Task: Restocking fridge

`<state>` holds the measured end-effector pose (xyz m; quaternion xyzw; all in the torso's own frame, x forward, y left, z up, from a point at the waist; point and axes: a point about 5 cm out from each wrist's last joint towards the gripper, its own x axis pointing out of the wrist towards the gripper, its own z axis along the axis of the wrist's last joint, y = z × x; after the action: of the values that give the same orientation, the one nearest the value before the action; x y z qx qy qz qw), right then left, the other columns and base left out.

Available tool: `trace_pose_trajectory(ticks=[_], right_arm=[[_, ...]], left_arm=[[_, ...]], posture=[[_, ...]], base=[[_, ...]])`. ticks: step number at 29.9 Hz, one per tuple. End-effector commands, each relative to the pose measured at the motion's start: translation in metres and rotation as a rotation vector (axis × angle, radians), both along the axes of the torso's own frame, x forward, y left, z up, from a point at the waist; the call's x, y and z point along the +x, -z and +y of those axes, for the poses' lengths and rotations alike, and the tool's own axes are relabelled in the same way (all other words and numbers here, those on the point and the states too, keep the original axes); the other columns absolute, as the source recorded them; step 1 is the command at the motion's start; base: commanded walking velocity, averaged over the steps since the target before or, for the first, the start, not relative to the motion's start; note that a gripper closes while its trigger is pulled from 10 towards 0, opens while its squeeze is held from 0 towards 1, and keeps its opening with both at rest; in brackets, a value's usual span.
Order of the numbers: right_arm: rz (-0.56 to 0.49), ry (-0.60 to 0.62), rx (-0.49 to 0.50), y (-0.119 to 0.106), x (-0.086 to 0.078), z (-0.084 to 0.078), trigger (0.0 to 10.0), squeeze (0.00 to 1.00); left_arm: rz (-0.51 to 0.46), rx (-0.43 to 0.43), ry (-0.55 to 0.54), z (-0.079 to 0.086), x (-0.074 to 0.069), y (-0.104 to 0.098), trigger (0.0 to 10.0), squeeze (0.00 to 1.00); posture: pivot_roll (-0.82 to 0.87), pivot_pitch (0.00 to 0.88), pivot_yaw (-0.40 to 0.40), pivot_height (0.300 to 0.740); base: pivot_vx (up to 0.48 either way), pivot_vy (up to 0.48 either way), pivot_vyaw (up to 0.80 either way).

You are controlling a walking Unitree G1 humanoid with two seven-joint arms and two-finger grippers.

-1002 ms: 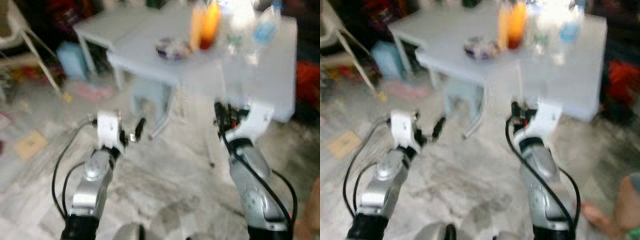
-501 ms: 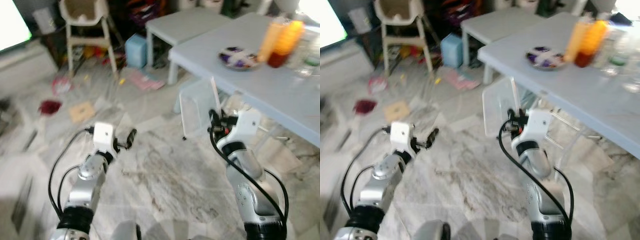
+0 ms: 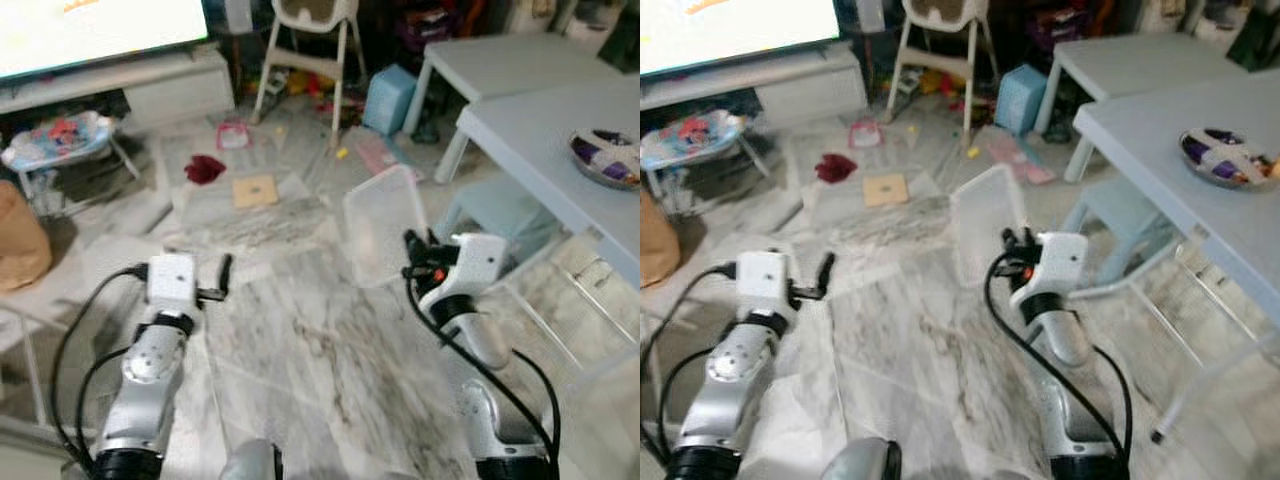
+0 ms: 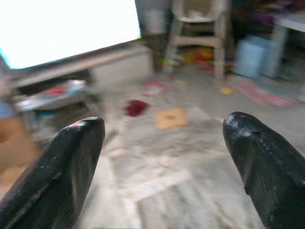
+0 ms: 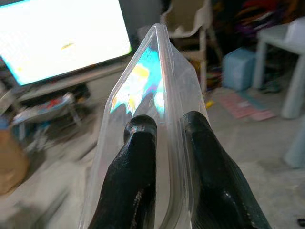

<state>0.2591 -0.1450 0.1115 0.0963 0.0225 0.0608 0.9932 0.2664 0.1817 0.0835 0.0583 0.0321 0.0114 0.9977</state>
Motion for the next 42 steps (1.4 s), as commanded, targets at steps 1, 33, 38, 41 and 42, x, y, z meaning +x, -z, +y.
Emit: trace_pose_trajectory(ticks=[1, 33, 38, 41, 42], right_arm=[[-0.026, 0.012, -0.004, -0.006, 0.001, -0.005, 10.0, 0.0], [-0.045, -0.028, -0.037, -0.014, 0.001, -0.01, 10.0, 0.0], [-0.042, -0.046, -0.035, -0.013, 0.0, -0.007, 10.0, 0.0], [-0.041, -0.055, -0.036, -0.012, 0.0, -0.006, 10.0, 0.0], [-0.041, -0.058, -0.034, -0.013, 0.001, -0.005, 10.0, 0.0]], left_arm=[[0.005, 0.004, -0.047, 0.003, 0.001, -0.001, 10.0, 0.0], [-0.001, 0.037, -0.291, 0.029, 0.023, -0.009, 10.0, 0.0], [0.02, 0.024, -0.291, 0.024, 0.022, -0.004, 10.0, 0.0], [0.019, 0.022, -0.289, 0.024, 0.022, -0.004, 10.0, 0.0], [0.017, 0.023, -0.286, 0.024, 0.023, -0.004, 10.0, 0.0]], posture=[[-0.02, 0.051, 0.009, 0.74], [-0.05, 0.069, -0.002, 0.74], [-0.05, 0.069, -0.003, 0.74], [-0.05, 0.069, -0.004, 0.74], [-0.05, 0.067, -0.004, 0.74]], base=[[0.0, 0.0, 0.8], [0.034, 0.0, 0.8], [0.297, 0.0, 0.8], [0.256, 0.0, 0.27], [0.277, 0.0, 0.0]])
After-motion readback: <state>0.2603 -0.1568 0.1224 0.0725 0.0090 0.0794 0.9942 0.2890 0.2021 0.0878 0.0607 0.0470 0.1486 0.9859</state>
